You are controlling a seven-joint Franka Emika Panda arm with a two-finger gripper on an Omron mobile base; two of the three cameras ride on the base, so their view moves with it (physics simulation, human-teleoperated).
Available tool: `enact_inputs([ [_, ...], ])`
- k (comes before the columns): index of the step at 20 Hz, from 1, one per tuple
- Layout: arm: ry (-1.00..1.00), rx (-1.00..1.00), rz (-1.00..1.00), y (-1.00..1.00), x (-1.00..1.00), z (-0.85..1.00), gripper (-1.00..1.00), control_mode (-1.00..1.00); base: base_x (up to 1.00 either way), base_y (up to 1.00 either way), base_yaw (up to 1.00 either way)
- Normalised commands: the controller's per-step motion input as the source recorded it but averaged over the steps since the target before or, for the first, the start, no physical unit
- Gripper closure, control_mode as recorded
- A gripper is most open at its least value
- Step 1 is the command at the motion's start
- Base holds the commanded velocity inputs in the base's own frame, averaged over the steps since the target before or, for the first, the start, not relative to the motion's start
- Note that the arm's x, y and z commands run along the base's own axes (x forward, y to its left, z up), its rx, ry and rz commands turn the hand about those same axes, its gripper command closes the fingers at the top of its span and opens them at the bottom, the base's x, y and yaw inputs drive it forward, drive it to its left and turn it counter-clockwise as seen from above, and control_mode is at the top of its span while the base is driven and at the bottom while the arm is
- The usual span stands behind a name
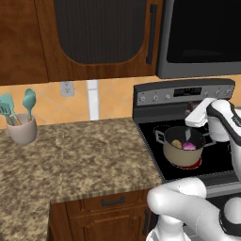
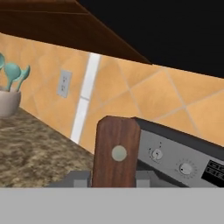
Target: Put the onion and onion in the pot. Retrieve the spatula and lightly stir the vegetables in the pot.
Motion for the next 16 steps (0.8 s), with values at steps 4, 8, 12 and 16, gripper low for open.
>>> enact_inputs([
  [4, 0.00, 0.00, -0.08, 0.11, -0.12, 0.00, 1.00, -1.00, 0.00, 0.00, 0.00],
  [8, 0.01, 0.03, -0.08, 0.18, -0.10, 0.00, 1.00, -1.00, 0.00, 0.00, 0.00],
  [12, 0.07, 0.12, -0.02, 0.00, 0.16, -0.24, 1.00, -1.00, 0.00, 0.00, 0.00],
  [16, 0.10, 0.18, 0.00, -0.01, 0.38, -0.51, 1.00, -1.00, 0.00, 0.00, 0.00],
])
